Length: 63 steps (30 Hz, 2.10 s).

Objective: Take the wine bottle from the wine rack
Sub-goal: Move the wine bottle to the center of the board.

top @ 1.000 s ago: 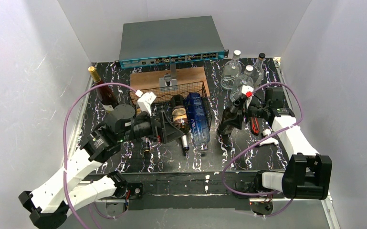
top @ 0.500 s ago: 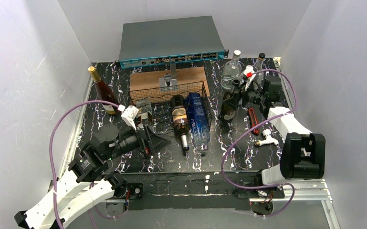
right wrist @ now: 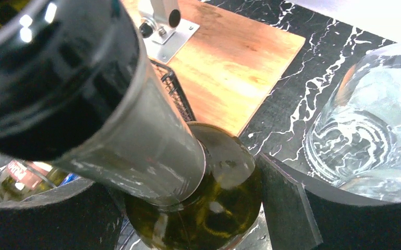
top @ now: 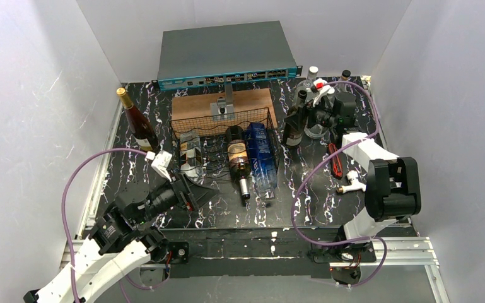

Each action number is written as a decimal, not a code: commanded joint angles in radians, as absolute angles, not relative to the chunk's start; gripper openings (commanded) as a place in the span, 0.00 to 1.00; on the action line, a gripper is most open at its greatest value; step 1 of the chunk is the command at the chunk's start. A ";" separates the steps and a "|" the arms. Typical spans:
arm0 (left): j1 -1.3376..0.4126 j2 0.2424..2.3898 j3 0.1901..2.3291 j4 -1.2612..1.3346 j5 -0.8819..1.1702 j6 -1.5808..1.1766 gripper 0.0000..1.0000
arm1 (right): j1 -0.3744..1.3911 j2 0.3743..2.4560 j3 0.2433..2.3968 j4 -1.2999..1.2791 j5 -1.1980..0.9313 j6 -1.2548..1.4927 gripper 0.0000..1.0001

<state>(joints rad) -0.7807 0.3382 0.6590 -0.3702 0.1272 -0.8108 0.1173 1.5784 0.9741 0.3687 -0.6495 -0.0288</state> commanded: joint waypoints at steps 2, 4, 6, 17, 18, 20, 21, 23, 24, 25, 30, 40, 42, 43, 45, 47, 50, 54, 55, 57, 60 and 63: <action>-0.775 0.332 0.634 -0.371 0.100 -0.833 0.98 | 0.142 1.613 1.088 0.475 -0.562 -0.006 0.68; -0.775 0.337 0.632 -0.370 0.101 -0.837 0.98 | 0.151 1.633 1.113 0.449 -0.539 -0.016 0.73; -0.776 0.342 0.631 -0.369 0.103 -0.838 0.98 | 0.157 1.644 1.129 0.431 -0.518 -0.018 0.79; -0.775 0.360 0.614 -0.344 0.130 -0.861 0.99 | 0.161 1.617 1.164 0.320 -0.466 -0.058 1.00; -0.775 0.362 0.616 -0.344 0.133 -0.861 0.99 | 0.161 1.611 1.164 0.315 -0.467 -0.061 1.00; -0.775 0.364 0.618 -0.346 0.136 -0.863 0.99 | 0.161 1.595 1.163 0.305 -0.475 -0.068 1.00; -0.775 0.362 0.618 -0.345 0.138 -0.862 0.99 | 0.161 1.587 1.163 0.297 -0.476 -0.072 1.00; -0.775 0.358 0.616 -0.348 0.138 -0.864 0.99 | 0.161 1.568 1.159 0.285 -0.474 -0.078 1.00; -0.776 0.355 0.614 -0.347 0.140 -0.866 0.99 | 0.160 1.558 1.158 0.276 -0.472 -0.081 1.00; -0.775 0.352 0.613 -0.348 0.140 -0.867 0.99 | 0.160 1.545 1.156 0.270 -0.470 -0.086 1.00; -0.775 0.339 0.598 -0.354 0.110 -0.920 0.99 | 0.153 1.482 1.158 0.212 -0.475 -0.120 1.00; -0.775 0.334 0.590 -0.359 0.096 -0.933 0.99 | 0.130 1.337 1.119 0.041 -0.485 -0.198 1.00; -0.775 0.348 0.611 -0.383 0.090 -0.914 0.99 | 0.122 1.305 1.113 0.005 -0.493 -0.216 1.00; -0.775 0.357 0.623 -0.398 0.087 -0.909 0.99 | 0.117 1.290 1.111 -0.024 -0.497 -0.223 1.00; -0.775 0.375 0.645 -0.423 0.079 -0.890 0.99 | 0.104 1.258 1.104 -0.068 -0.514 -0.235 1.00; -0.776 0.394 0.665 -0.442 0.074 -0.873 0.99 | 0.091 1.229 1.096 -0.106 -0.530 -0.249 1.00; -0.775 0.429 0.695 -0.471 0.071 -0.840 0.99 | 0.064 1.178 1.083 -0.165 -0.553 -0.275 1.00; -0.775 0.492 0.741 -0.500 0.072 -0.812 0.99 | 0.026 1.115 1.067 -0.259 -0.588 -0.342 1.00; -0.775 0.510 0.751 -0.506 0.073 -0.805 0.99 | 0.020 1.103 1.065 -0.284 -0.595 -0.359 1.00; -0.775 0.549 0.776 -0.517 0.072 -0.791 0.99 | 0.010 1.082 1.058 -0.332 -0.621 -0.383 1.00; -0.776 0.604 0.810 -0.526 0.067 -0.775 0.99 | 0.009 1.063 1.051 -0.418 -0.650 -0.422 1.00; -0.784 0.656 0.832 -0.528 0.043 -0.772 0.99 | 0.009 1.028 1.004 -0.449 -0.679 -0.441 1.00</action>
<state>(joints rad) -0.7807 0.6052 0.7784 -0.5014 0.0845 -0.8085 0.0124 1.0733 1.0542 -0.3515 -0.6121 -0.3809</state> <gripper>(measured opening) 0.992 0.997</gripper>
